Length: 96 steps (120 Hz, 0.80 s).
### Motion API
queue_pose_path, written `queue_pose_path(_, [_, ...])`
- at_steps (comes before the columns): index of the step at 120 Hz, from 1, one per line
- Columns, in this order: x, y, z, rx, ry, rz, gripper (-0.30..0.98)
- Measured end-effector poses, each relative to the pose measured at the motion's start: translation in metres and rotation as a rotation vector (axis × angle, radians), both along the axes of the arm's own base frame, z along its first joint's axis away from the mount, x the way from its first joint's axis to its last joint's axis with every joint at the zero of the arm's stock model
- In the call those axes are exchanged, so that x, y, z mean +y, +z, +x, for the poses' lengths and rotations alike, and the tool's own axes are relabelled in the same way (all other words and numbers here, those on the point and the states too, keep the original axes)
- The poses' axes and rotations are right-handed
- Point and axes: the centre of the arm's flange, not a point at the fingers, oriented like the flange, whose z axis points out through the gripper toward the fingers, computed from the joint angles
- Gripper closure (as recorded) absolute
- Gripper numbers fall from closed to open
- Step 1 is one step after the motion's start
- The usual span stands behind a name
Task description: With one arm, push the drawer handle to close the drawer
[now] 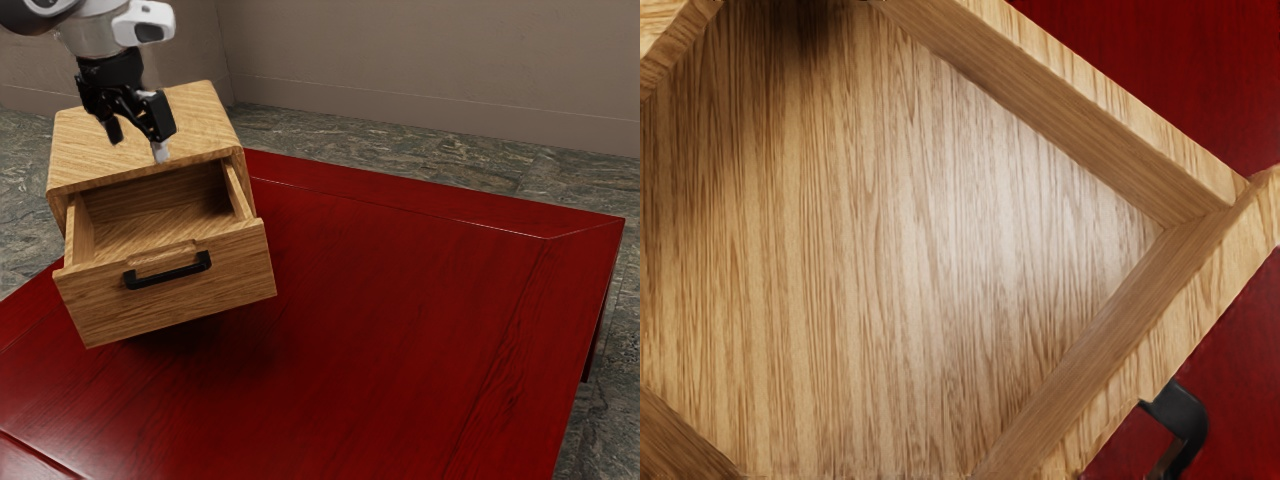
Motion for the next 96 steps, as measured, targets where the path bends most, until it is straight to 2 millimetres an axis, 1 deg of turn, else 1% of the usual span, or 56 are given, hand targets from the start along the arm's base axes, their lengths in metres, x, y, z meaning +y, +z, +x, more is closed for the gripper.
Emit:
queue_pose_path(11, [0.001, 0.002, -0.006, 0.002, -0.036, 0.022, 0.00])
queue_pose_path(14, [-0.001, 0.002, -0.008, 0.004, -0.049, 0.026, 0.00])
queue_pose_path(19, [-0.006, -0.004, -0.009, 0.018, -0.073, 0.033, 0.00])
queue_pose_path(25, [-0.018, -0.010, -0.008, 0.031, -0.113, 0.039, 0.00])
queue_pose_path(34, [-0.051, -0.012, -0.012, 0.034, -0.176, 0.048, 0.01])
queue_pose_path(39, [-0.069, -0.018, -0.015, 0.042, -0.168, 0.029, 0.10])
queue_pose_path(46, [-0.082, -0.028, -0.019, 0.059, -0.109, -0.002, 0.25])
queue_pose_path(51, [-0.081, -0.034, -0.018, 0.068, -0.044, -0.017, 0.37])
queue_pose_path(57, [-0.078, -0.040, -0.015, 0.078, 0.035, -0.029, 0.47])
queue_pose_path(66, [-0.062, -0.065, -0.008, 0.127, 0.174, -0.065, 0.58])
queue_pose_path(73, [-0.055, -0.105, -0.022, 0.190, 0.260, -0.070, 0.64])
queue_pose_path(79, [-0.057, -0.129, -0.040, 0.214, 0.311, -0.071, 0.68])
queue_pose_path(87, [-0.058, -0.147, -0.051, 0.217, 0.375, -0.074, 0.71])
queue_pose_path(90, [-0.060, -0.150, -0.052, 0.211, 0.400, -0.077, 0.72])
queue_pose_path(96, [-0.068, -0.153, -0.053, 0.193, 0.449, -0.083, 0.74])
